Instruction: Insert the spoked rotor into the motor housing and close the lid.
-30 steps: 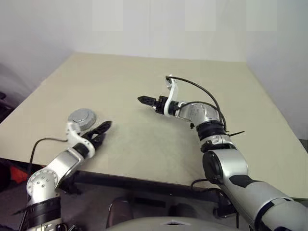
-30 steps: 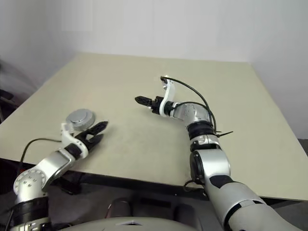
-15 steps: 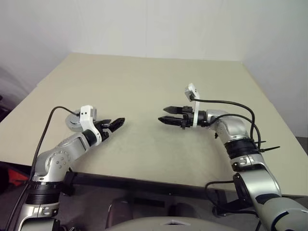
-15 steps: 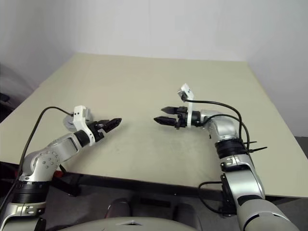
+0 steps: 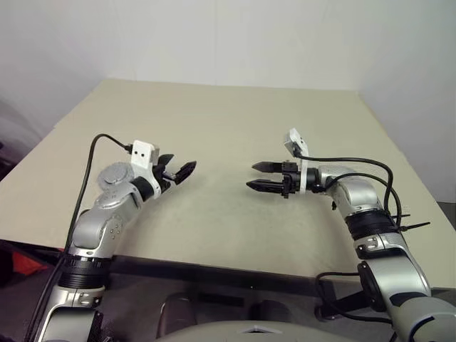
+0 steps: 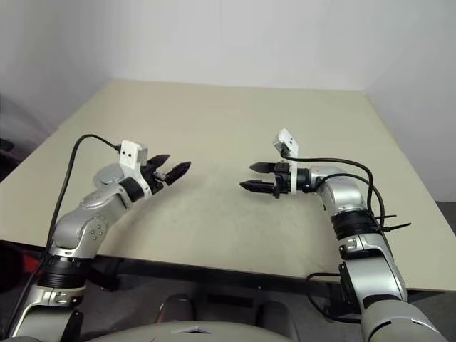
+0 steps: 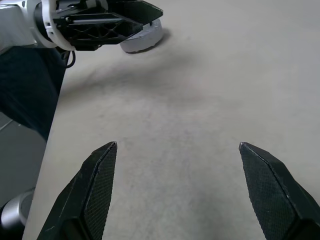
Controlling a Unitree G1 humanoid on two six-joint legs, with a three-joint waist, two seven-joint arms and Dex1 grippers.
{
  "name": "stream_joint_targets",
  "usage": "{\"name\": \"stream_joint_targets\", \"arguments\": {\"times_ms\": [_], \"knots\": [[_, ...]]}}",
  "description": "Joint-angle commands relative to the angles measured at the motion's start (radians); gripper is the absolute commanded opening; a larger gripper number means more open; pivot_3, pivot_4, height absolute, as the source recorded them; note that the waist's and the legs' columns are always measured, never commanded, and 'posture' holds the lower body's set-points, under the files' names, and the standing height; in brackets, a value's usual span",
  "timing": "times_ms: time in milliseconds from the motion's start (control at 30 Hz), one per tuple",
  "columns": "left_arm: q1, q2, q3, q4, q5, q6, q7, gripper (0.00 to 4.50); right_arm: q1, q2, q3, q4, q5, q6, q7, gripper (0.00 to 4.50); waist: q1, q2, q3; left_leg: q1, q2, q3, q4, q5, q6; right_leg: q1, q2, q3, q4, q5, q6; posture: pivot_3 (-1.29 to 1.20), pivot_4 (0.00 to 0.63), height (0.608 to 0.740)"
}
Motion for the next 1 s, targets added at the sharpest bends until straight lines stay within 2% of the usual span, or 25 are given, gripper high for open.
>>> {"name": "stream_joint_targets", "arguments": {"times_ms": [33, 400, 767, 1000], "knots": [[-0.027, -0.009, 0.026, -0.017, 0.01, -0.008, -0.012, 4.48, -0.013, 0.01, -0.028, 0.005, 0.006, -0.035, -0.015, 4.4, 0.0, 0.0, 0.0, 0.0, 0.0, 0.0, 0.0, 0.0, 0.0, 0.0, 0.0, 0.0, 0.0, 0.0, 0.0, 0.0, 0.0, 0.74], [0.014, -0.03, 0.058, -0.022, 0.03, 0.019, 0.001, 4.48, -0.041, 0.049, -0.032, 0.081, -0.057, -0.129, -0.144, 4.4, -0.017, 0.0, 0.0, -0.001, 0.0, 0.0, 0.0, -0.002, 0.003, 0.0, 0.0, 0.0, 0.0, 0.0, 0.0, 0.0, 0.0, 0.74], [0.011, -0.048, 0.079, -0.018, 0.039, 0.02, 0.007, 4.48, -0.061, 0.044, -0.028, 0.097, -0.063, -0.136, -0.144, 4.4, -0.021, 0.0, 0.0, -0.001, 0.0, 0.0, 0.0, -0.002, 0.004, 0.0, 0.0, 0.0, 0.0, 0.0, -0.001, 0.0, 0.0, 0.74], [0.013, -0.065, 0.074, -0.017, 0.06, 0.015, 0.014, 4.48, -0.095, 0.068, -0.055, 0.152, -0.088, -0.234, -0.232, 4.4, -0.022, 0.0, 0.0, -0.001, 0.0, 0.0, 0.0, -0.002, 0.004, -0.001, 0.0, 0.0, 0.0, 0.0, -0.001, 0.0, 0.0, 0.74]]}}
